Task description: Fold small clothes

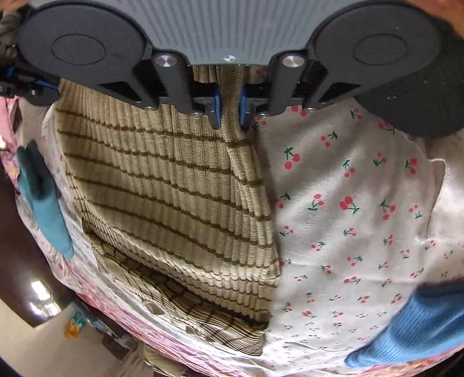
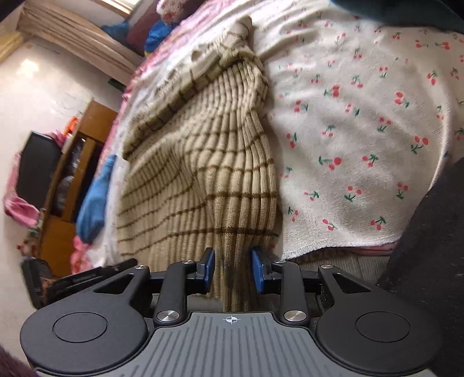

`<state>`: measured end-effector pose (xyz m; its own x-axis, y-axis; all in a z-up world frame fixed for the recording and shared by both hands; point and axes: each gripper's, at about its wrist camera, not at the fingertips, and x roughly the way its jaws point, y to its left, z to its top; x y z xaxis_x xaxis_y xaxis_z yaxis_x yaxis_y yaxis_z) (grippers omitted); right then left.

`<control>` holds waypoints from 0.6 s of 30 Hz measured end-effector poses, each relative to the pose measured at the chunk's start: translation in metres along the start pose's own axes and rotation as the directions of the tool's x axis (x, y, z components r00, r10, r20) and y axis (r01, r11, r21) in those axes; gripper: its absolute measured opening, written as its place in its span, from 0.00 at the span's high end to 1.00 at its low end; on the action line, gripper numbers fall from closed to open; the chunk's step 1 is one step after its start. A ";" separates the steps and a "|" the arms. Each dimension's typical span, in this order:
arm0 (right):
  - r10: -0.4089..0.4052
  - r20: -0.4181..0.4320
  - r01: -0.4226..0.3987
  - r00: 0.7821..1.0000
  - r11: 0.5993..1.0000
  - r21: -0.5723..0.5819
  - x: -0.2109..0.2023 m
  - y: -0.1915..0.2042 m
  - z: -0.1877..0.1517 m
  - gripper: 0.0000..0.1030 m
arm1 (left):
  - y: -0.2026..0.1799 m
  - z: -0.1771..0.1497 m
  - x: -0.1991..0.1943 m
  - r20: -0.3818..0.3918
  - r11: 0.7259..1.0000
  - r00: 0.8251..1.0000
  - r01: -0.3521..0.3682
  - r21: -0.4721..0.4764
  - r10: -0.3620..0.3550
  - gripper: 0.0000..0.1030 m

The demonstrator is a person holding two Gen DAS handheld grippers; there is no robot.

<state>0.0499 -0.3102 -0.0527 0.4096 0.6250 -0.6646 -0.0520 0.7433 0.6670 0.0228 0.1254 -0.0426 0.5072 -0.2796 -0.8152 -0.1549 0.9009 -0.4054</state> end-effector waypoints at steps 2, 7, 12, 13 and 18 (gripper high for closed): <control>-0.025 0.015 0.025 1.000 1.000 0.002 -0.006 -0.003 0.000 0.72 | -0.001 0.000 0.001 -0.002 1.000 1.000 -0.002 0.001 0.002 0.83; -0.009 0.009 0.009 1.000 0.995 0.095 -0.008 -0.021 0.002 0.72 | -0.004 -0.001 0.002 -0.001 1.000 1.000 -0.016 0.016 0.016 0.83; -0.041 0.034 0.038 0.999 0.994 0.100 -0.006 -0.020 0.004 0.73 | -0.001 0.000 0.004 -0.008 1.000 1.000 -0.012 0.001 0.012 0.83; -0.063 0.031 0.060 0.998 0.994 0.093 -0.003 -0.019 0.005 0.73 | -0.001 0.000 0.004 -0.008 1.000 1.000 -0.012 0.002 0.012 0.83; -0.064 0.009 0.063 0.998 0.997 0.041 0.009 -0.010 0.007 0.74 | -0.001 -0.001 0.006 -0.011 1.000 1.000 -0.012 0.001 0.012 0.83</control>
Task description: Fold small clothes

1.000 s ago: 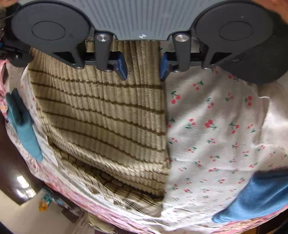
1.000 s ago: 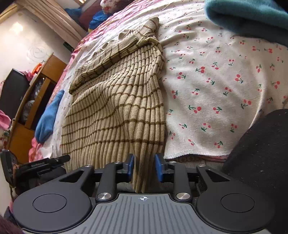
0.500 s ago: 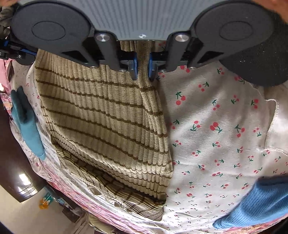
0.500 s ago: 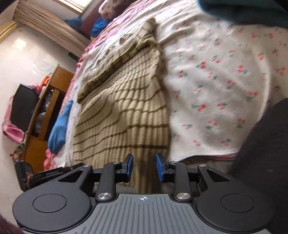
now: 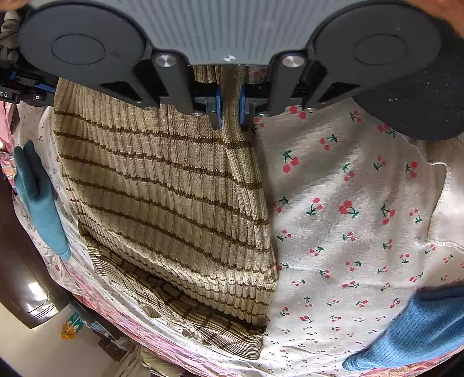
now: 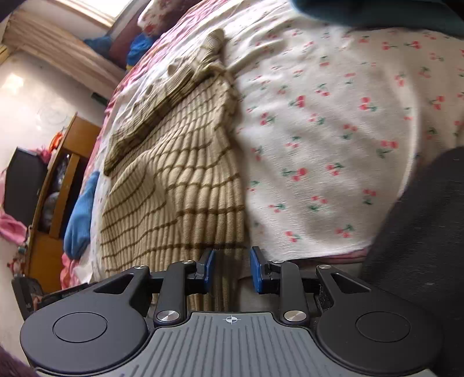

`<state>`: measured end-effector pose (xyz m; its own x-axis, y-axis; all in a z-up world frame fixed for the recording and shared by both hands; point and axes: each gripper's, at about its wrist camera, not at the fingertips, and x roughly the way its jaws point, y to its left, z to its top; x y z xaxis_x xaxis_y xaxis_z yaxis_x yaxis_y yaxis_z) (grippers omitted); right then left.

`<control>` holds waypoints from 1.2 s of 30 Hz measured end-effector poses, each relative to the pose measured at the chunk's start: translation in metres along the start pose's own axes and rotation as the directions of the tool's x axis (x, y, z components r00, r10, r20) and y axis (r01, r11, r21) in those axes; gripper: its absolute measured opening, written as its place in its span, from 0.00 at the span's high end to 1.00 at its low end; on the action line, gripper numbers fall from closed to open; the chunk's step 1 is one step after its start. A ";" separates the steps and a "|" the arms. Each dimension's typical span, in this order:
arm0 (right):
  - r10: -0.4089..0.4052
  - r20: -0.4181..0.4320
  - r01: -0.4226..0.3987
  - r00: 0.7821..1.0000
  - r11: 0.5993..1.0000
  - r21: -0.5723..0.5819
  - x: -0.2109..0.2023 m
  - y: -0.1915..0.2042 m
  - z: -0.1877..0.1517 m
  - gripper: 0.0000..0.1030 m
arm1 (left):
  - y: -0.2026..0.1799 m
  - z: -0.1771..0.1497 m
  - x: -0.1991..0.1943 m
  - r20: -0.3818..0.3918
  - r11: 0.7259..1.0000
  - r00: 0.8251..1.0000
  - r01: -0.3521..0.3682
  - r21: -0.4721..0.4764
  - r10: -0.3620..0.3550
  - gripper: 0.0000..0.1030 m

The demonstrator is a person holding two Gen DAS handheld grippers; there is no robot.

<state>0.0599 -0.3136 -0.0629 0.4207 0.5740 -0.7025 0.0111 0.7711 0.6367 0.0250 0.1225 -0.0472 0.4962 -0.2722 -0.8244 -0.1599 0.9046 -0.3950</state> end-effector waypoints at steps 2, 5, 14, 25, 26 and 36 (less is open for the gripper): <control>-0.009 -0.001 0.009 1.000 1.000 -0.021 0.005 0.005 0.000 0.74 | 0.000 0.000 0.000 -0.001 1.000 1.000 0.000 0.000 0.000 0.83; -0.015 -0.023 0.014 1.000 0.999 -0.038 0.013 0.009 0.000 0.73 | 0.000 0.000 0.001 -0.005 1.000 1.000 -0.001 0.005 0.001 0.83; 0.092 -0.033 -0.090 0.995 0.994 0.055 0.003 0.003 -0.003 0.91 | -0.005 0.002 -0.007 0.012 1.000 1.000 0.020 0.021 -0.021 0.86; 0.334 0.249 -0.368 0.909 0.924 0.106 -0.060 0.012 0.017 0.92 | 0.004 0.040 -0.056 0.215 0.938 0.931 0.324 -0.121 -0.294 0.87; 0.343 0.266 -0.380 0.901 0.919 0.106 -0.061 0.015 0.025 0.92 | 0.005 0.047 -0.057 0.234 0.927 0.921 0.349 -0.136 -0.312 0.87; 0.373 0.388 -0.441 0.843 0.892 0.101 -0.044 0.045 0.136 0.92 | 0.011 0.149 -0.041 0.383 0.870 0.850 0.456 -0.188 -0.362 0.87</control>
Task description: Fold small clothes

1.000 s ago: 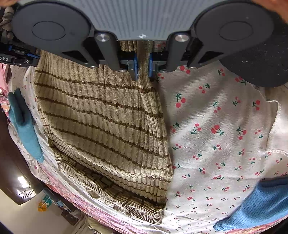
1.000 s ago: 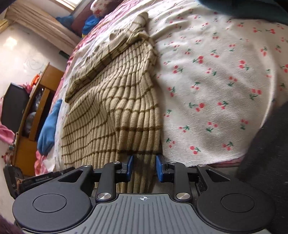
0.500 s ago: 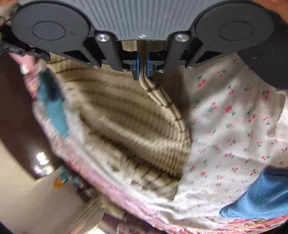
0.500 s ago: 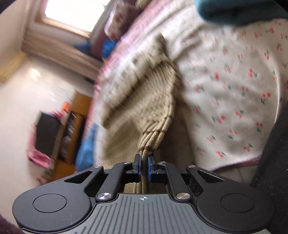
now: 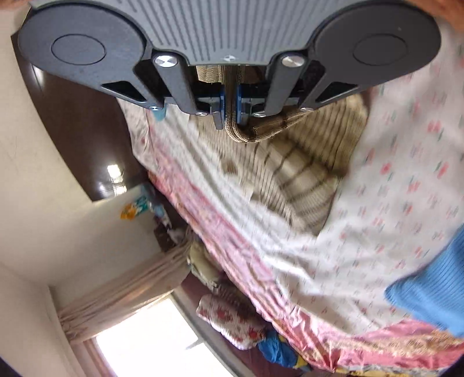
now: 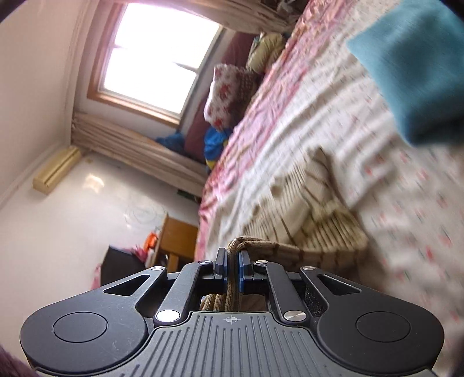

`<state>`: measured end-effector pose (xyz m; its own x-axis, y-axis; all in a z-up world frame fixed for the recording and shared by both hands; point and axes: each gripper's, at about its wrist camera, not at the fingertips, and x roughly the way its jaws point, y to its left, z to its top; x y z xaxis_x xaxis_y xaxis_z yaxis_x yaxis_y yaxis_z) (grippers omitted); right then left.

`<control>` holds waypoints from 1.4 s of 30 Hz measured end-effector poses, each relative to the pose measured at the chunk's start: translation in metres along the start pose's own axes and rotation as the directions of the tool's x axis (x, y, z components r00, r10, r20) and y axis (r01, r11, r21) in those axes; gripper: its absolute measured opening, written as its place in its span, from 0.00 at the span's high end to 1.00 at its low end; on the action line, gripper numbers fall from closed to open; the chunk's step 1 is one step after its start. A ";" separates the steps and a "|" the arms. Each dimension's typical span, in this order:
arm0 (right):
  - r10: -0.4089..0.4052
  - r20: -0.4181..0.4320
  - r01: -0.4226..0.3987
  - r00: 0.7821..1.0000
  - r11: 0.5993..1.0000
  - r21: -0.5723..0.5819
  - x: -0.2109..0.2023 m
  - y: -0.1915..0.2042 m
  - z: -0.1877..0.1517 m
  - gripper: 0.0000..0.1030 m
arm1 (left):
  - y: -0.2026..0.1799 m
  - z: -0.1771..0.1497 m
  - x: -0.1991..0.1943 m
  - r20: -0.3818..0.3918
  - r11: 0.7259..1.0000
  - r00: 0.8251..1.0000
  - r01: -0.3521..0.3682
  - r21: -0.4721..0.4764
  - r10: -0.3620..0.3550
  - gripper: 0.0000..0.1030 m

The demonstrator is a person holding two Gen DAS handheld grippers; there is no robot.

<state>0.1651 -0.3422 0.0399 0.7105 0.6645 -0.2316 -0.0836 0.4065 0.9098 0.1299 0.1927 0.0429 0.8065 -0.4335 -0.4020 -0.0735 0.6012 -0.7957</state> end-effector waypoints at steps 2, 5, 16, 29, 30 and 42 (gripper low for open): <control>-0.008 0.020 0.008 1.000 1.000 -0.012 0.020 0.003 0.016 0.92 | 0.000 0.018 0.012 0.032 1.000 0.999 -0.002 0.004 0.001 0.87; -0.028 0.032 0.029 0.999 1.000 -0.011 0.055 0.001 0.038 0.92 | 0.007 0.042 0.034 0.067 1.000 0.998 -0.020 -0.005 0.020 0.87; -0.195 0.002 0.195 0.981 0.981 0.018 0.170 -0.046 0.066 0.92 | 0.058 0.087 0.121 0.065 0.989 0.989 -0.131 -0.066 0.135 0.87; -0.235 -0.012 0.235 0.972 0.969 0.074 0.186 -0.072 0.076 0.85 | 0.065 0.093 0.132 0.099 0.982 0.981 -0.156 -0.105 0.166 0.77; -0.231 -0.004 0.231 0.973 0.971 0.067 0.184 -0.070 0.076 0.84 | 0.063 0.094 0.129 0.121 0.981 0.977 -0.164 -0.103 0.176 0.71; -0.357 0.036 0.358 0.933 0.916 -0.184 0.177 -0.049 0.069 0.75 | 0.037 0.068 0.104 0.163 0.963 0.957 -0.255 0.083 0.239 0.55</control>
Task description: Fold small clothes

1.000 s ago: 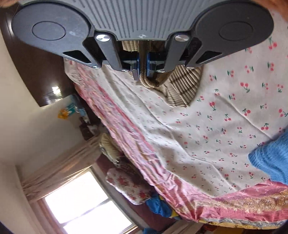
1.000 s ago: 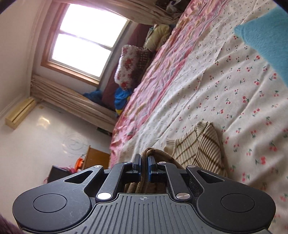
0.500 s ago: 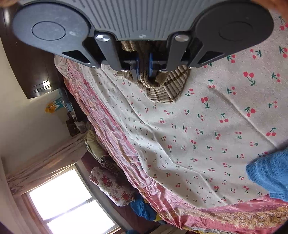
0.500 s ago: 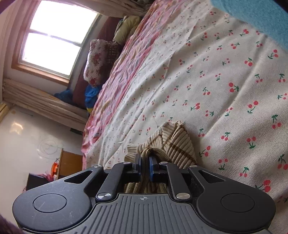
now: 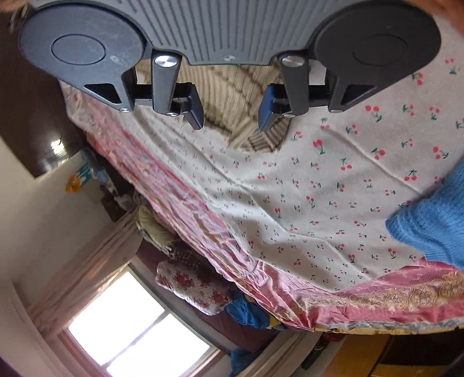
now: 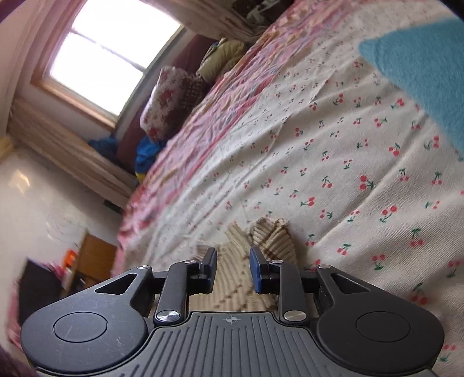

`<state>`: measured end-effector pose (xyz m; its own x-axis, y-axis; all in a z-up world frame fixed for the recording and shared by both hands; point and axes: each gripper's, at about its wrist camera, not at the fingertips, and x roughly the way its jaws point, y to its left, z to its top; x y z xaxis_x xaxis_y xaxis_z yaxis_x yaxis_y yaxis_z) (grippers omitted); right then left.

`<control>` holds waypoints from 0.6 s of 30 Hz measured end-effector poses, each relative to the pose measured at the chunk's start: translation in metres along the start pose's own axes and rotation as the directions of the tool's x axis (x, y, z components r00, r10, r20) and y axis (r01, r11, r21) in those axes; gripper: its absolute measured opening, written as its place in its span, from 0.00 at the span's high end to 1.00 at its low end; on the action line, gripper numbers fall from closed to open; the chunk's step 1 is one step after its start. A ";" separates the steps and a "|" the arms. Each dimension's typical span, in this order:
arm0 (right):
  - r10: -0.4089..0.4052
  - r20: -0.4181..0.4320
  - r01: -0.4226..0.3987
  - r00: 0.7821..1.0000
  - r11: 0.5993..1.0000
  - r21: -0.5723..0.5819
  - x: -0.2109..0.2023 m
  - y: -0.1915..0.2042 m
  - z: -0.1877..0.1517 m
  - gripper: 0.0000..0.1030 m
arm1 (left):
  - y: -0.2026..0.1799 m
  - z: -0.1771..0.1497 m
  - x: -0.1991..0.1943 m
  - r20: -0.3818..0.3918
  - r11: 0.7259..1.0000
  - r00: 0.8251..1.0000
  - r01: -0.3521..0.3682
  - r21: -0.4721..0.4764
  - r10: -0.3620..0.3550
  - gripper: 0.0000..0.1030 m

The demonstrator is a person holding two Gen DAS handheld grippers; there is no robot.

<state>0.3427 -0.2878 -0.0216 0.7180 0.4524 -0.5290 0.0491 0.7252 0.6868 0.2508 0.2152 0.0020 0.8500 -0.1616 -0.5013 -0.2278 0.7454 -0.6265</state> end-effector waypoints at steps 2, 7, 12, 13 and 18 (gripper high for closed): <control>-0.073 -0.017 0.071 0.997 0.992 -0.108 0.011 0.010 -0.006 0.75 | -0.002 -0.010 0.001 -0.019 0.999 1.000 -0.024 0.043 0.025 0.55; -0.174 -0.030 0.157 0.984 0.941 -0.301 0.024 0.029 -0.021 0.82 | -0.006 -0.030 0.011 -0.065 0.990 0.996 -0.056 0.127 0.065 0.53; -0.149 0.039 0.154 0.988 0.942 -0.297 -0.001 0.026 -0.016 0.95 | -0.013 -0.032 0.010 -0.030 0.987 0.997 -0.059 0.150 0.064 0.54; -0.151 0.056 0.160 0.987 0.949 -0.270 -0.005 0.021 -0.012 0.96 | -0.012 -0.032 0.010 -0.021 0.989 0.998 -0.058 0.139 0.062 0.54; -0.220 0.001 0.214 0.976 0.947 -0.238 0.013 0.003 -0.015 0.95 | 0.000 -0.033 0.023 0.001 0.979 0.984 -0.179 0.097 0.180 0.55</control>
<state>0.3420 -0.2724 -0.0338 0.6905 0.2812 -0.6664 0.0350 0.9073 0.4191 0.2545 0.1902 -0.0297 0.7954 -0.0242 -0.6056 -0.3296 0.8213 -0.4657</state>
